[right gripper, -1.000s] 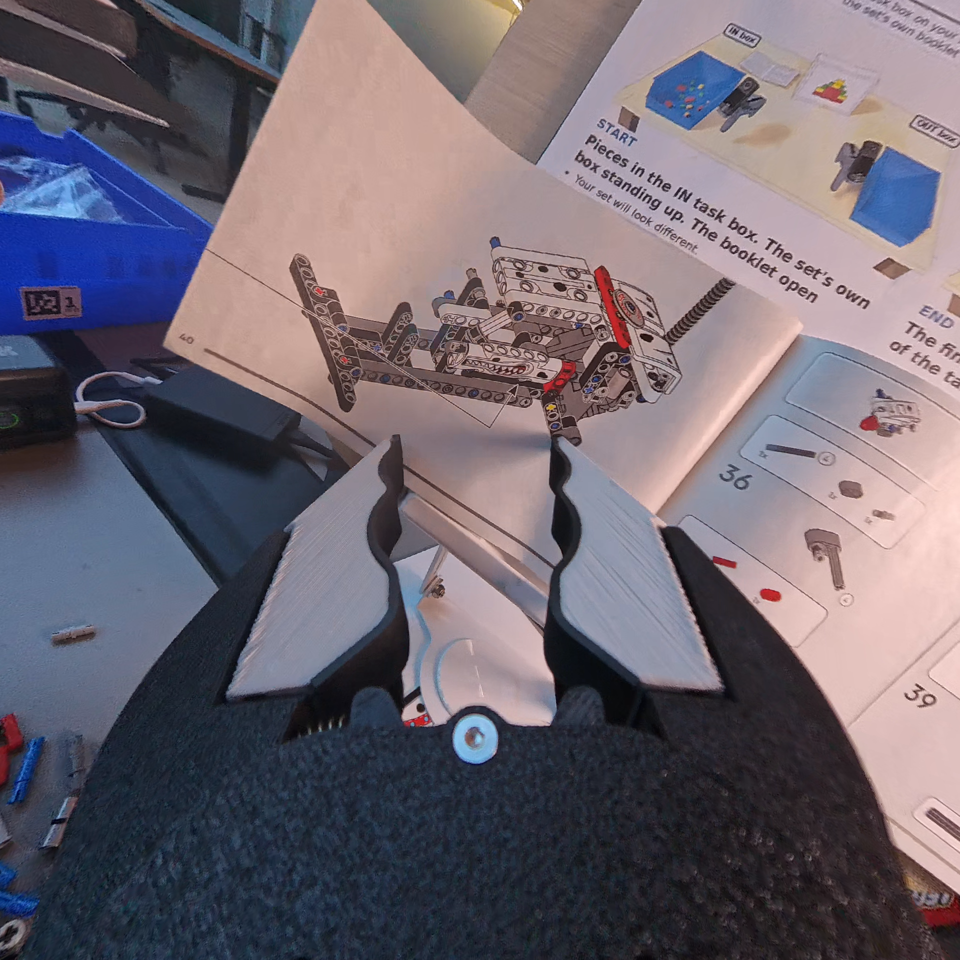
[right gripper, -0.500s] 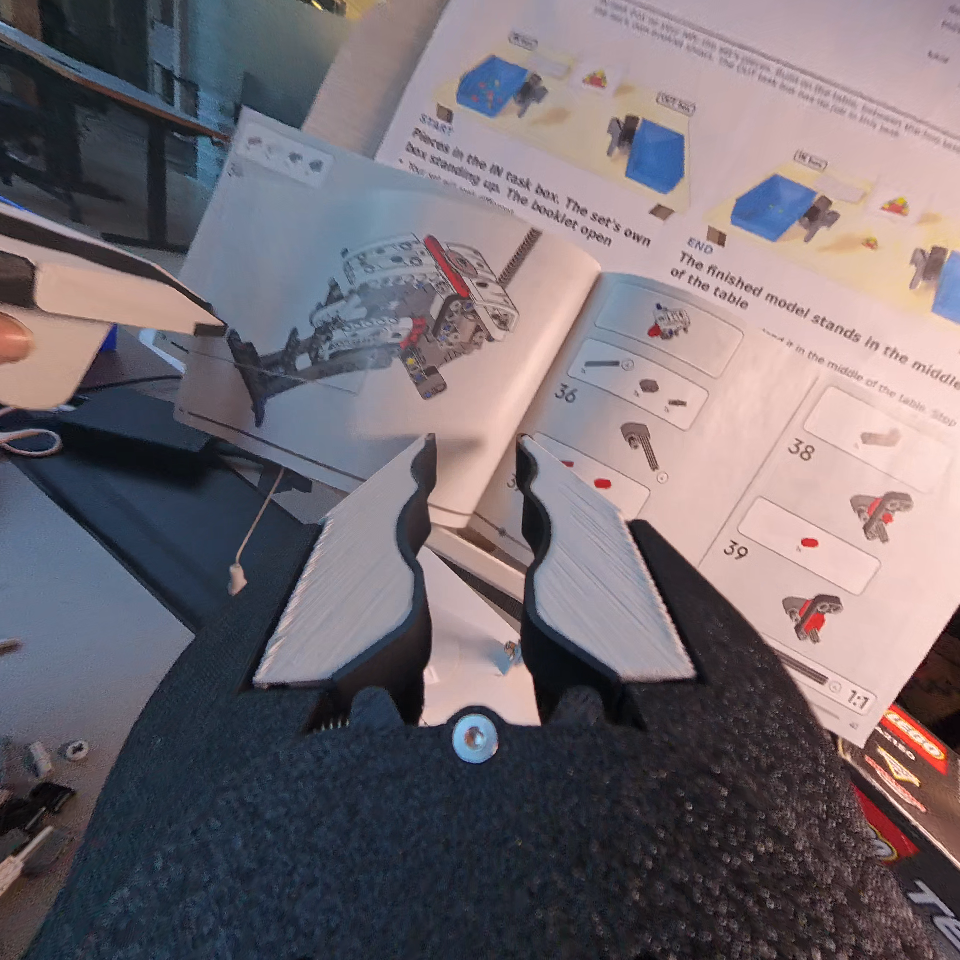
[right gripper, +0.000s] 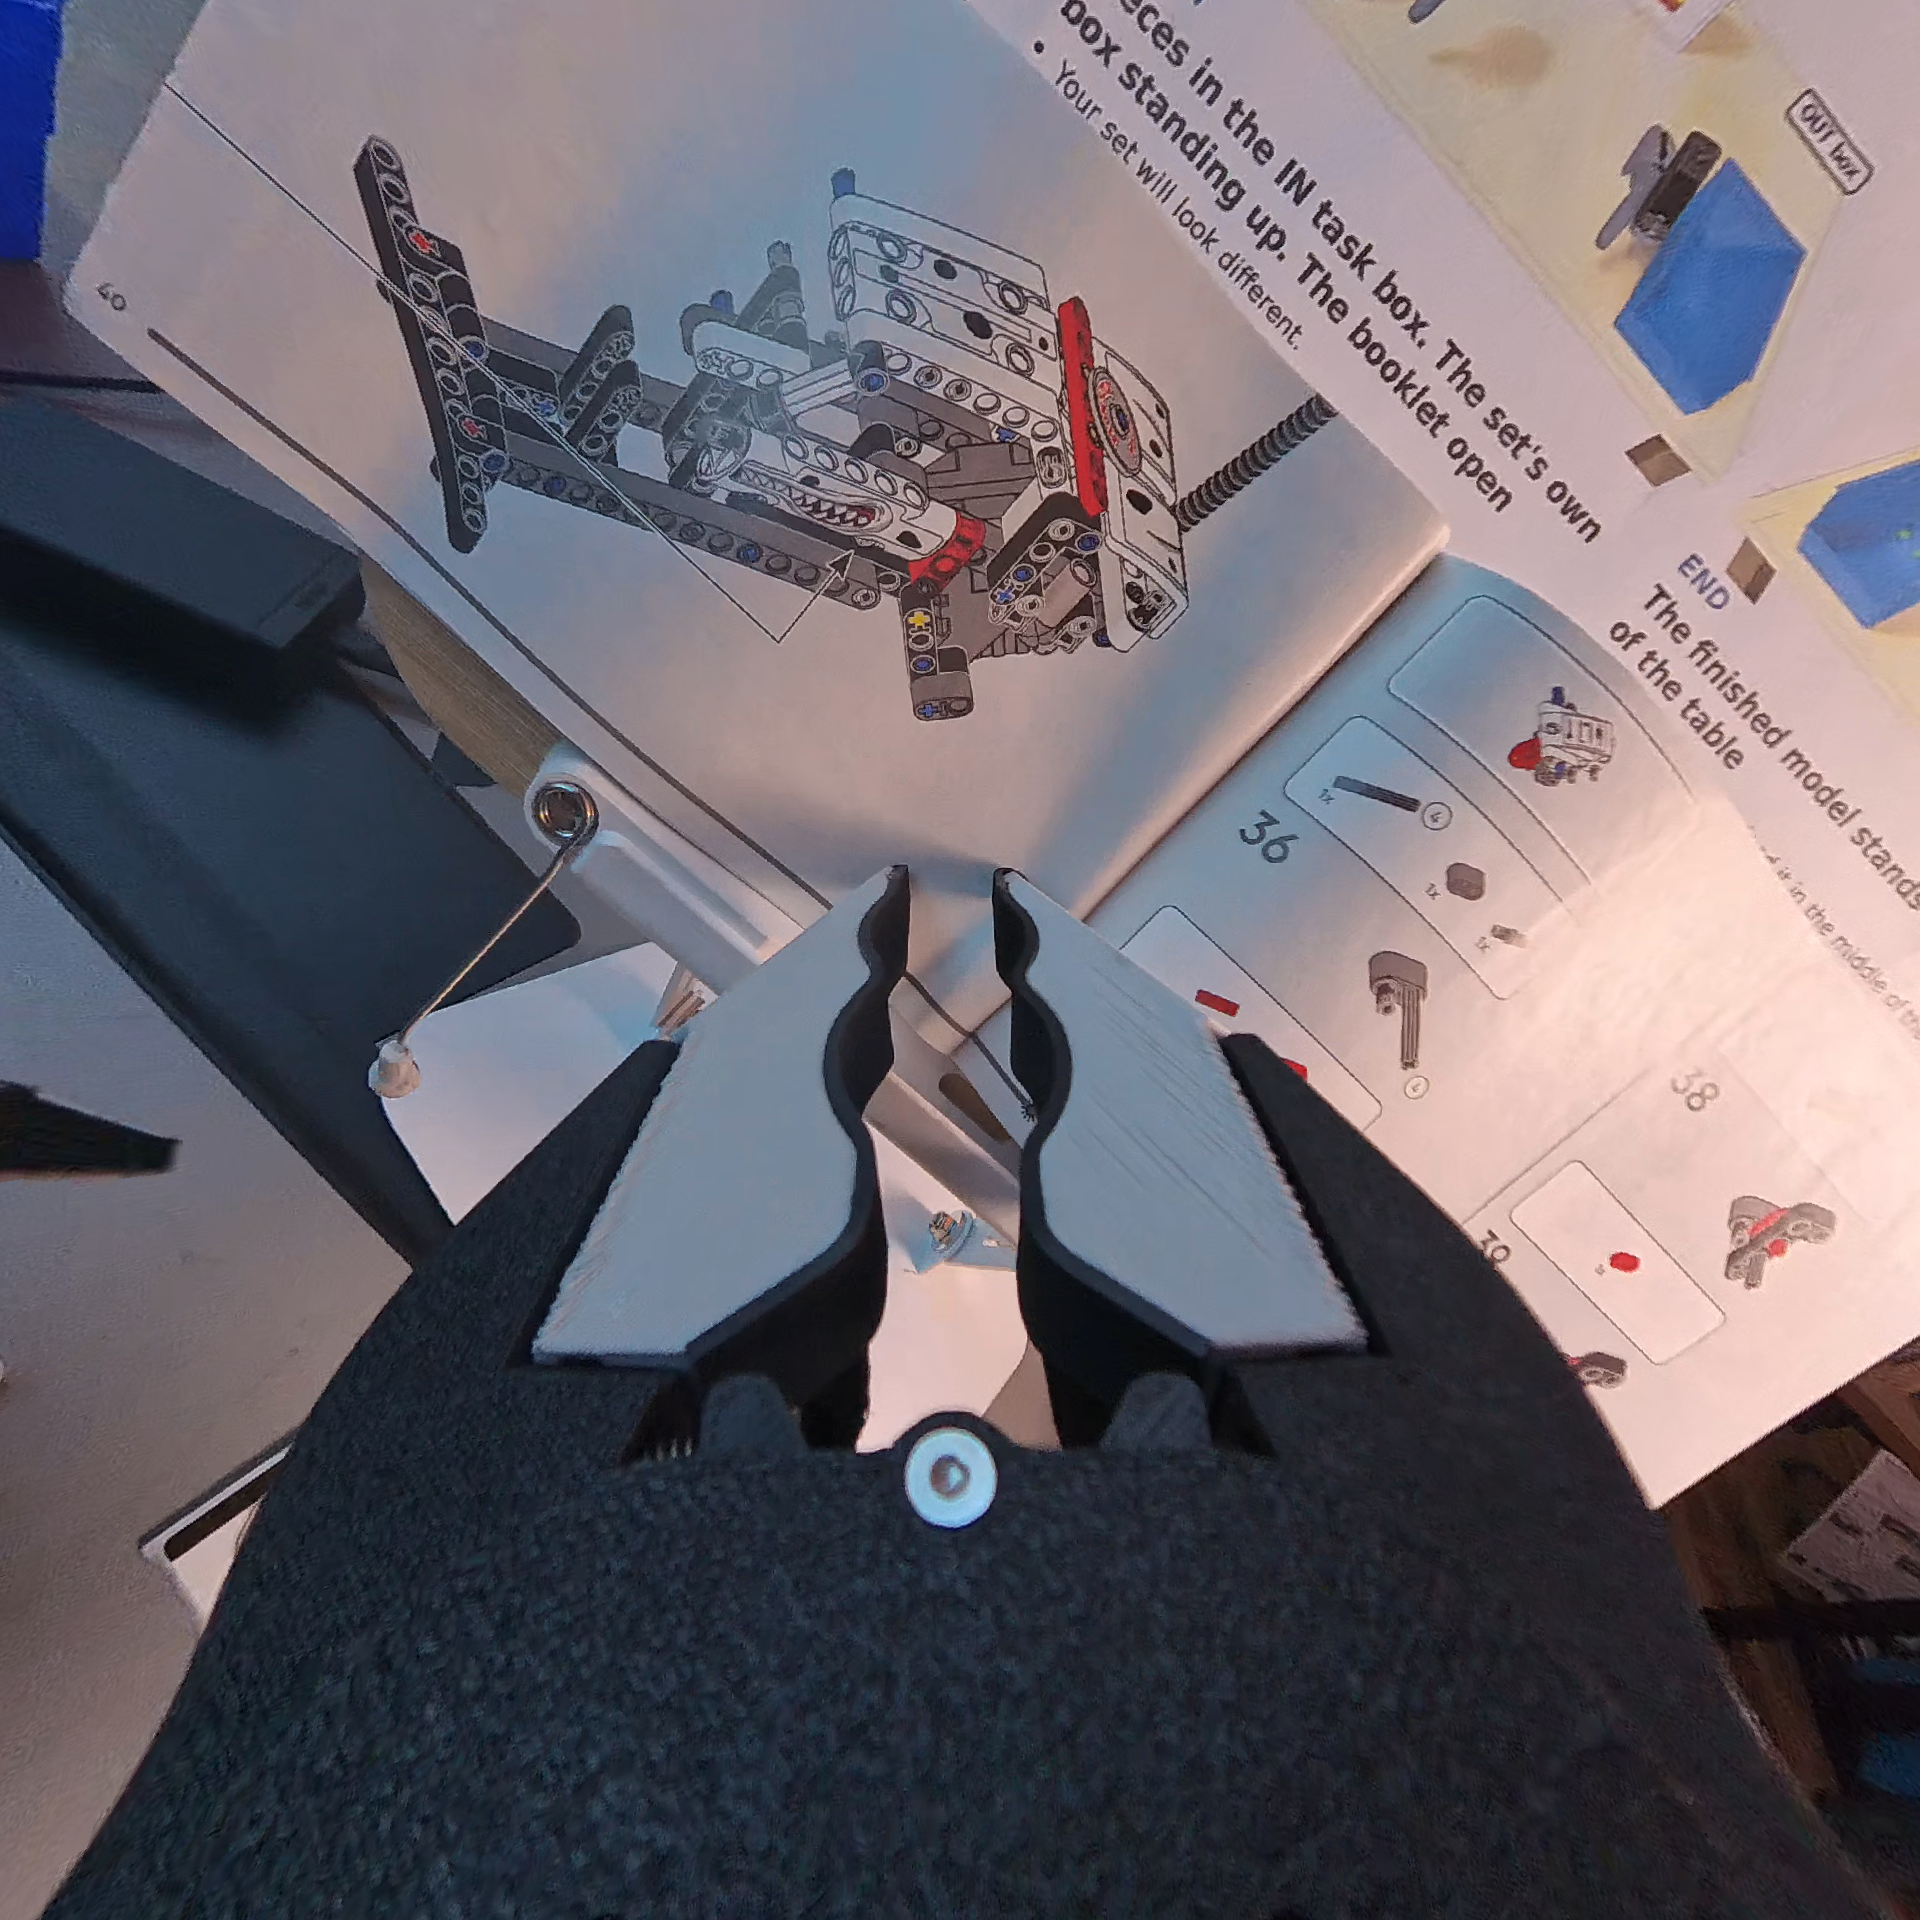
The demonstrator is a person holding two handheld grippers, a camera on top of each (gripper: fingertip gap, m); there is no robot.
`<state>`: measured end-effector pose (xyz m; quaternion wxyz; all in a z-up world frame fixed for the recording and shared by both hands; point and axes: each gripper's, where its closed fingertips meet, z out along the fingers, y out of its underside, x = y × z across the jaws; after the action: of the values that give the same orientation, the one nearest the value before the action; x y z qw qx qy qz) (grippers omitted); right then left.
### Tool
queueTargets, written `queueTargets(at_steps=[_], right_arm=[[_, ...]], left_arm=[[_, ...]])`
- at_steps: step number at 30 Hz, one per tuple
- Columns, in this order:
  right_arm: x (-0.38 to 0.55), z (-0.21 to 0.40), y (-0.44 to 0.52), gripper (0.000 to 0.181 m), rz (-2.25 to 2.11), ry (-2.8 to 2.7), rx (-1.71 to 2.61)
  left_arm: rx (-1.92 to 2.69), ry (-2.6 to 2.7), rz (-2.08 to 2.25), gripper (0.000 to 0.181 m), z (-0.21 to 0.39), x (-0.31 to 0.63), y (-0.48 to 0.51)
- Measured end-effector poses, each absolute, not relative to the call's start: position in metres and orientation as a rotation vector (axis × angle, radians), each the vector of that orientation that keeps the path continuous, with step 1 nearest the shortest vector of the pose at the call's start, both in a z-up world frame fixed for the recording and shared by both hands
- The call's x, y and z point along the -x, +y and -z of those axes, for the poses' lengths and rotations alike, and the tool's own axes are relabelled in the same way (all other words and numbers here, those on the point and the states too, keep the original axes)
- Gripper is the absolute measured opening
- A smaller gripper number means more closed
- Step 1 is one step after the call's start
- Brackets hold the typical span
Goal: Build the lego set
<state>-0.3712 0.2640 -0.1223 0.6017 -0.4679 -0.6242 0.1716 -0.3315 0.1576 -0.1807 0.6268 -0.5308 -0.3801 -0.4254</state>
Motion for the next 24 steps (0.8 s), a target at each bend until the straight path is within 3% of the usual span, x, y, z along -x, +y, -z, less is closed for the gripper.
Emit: queueTargets(at_steps=[7, 9, 12, 14, 24], right_arm=[[0.371, 0.122, 0.264, 0.015, -0.397, -1.434, 1.091], [0.370, 0.122, 0.264, 0.015, -0.408, -1.437, 1.100], [0.369, 0.122, 0.263, 0.015, -0.428, -1.447, 1.114], [0.369, 0.122, 0.263, 0.015, -0.441, -1.445, 1.120], [0.371, 0.122, 0.263, 0.015, -0.399, -1.406, 1.120]], left_arm=[[0.676, -1.163, 1.266, 0.070, 0.197, 0.353, 0.206], [0.588, -1.190, 1.235, 0.058, 0.195, 0.368, 0.208], [0.522, -1.119, 1.160, 0.016, 0.183, 0.389, 0.195], [0.564, -1.084, 1.078, 0.008, 0.173, 0.397, 0.186], [0.910, -0.954, 0.661, 0.000, 0.141, 0.400, 0.175]])
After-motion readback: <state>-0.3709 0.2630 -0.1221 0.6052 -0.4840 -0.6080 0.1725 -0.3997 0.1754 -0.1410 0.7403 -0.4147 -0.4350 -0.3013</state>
